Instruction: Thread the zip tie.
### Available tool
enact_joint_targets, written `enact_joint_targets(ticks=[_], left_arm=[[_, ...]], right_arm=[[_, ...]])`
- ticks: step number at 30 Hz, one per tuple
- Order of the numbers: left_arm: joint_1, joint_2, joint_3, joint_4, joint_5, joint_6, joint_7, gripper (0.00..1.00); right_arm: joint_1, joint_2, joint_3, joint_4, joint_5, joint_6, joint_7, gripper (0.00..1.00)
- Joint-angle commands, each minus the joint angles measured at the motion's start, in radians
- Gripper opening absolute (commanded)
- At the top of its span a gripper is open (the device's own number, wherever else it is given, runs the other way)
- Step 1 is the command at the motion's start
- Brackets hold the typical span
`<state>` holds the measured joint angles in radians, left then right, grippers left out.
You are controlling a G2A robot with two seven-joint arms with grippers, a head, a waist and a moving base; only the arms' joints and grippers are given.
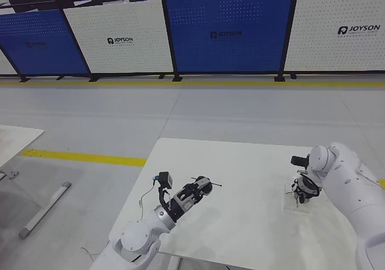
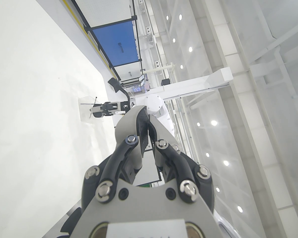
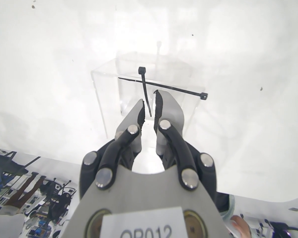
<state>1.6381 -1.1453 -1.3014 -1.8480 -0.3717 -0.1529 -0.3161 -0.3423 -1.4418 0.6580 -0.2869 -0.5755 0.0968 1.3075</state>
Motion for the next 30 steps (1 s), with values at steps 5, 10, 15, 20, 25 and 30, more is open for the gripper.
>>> enact_joint_targets(ticks=[5,10,15,20,25,30], left_arm=[[0.0,0.0,0.0,0.0,0.0,0.0,0.0,0.0],[0.0,0.0,0.0,0.0,0.0,0.0,0.0,0.0],[0.0,0.0,0.0,0.0,0.0,0.0,0.0,0.0],[0.0,0.0,0.0,0.0,0.0,0.0,0.0,0.0],[0.0,0.0,0.0,0.0,0.0,0.0,0.0,0.0],[0.0,0.0,0.0,0.0,0.0,0.0,0.0,0.0]], right_arm=[[0.006,-0.006,0.001,0.019,-0.006,0.002,0.0,0.0],[0.009,-0.01,0.002,0.027,-0.011,-0.002,-0.002,0.0],[0.015,-0.01,0.008,0.034,-0.01,-0.015,-0.01,0.0],[0.017,-0.004,0.02,0.034,-0.004,-0.046,-0.019,0.0],[0.012,0.006,0.031,0.02,0.0,-0.079,-0.018,0.0],[0.004,0.014,0.037,0.002,-0.002,-0.092,-0.002,0.0]])
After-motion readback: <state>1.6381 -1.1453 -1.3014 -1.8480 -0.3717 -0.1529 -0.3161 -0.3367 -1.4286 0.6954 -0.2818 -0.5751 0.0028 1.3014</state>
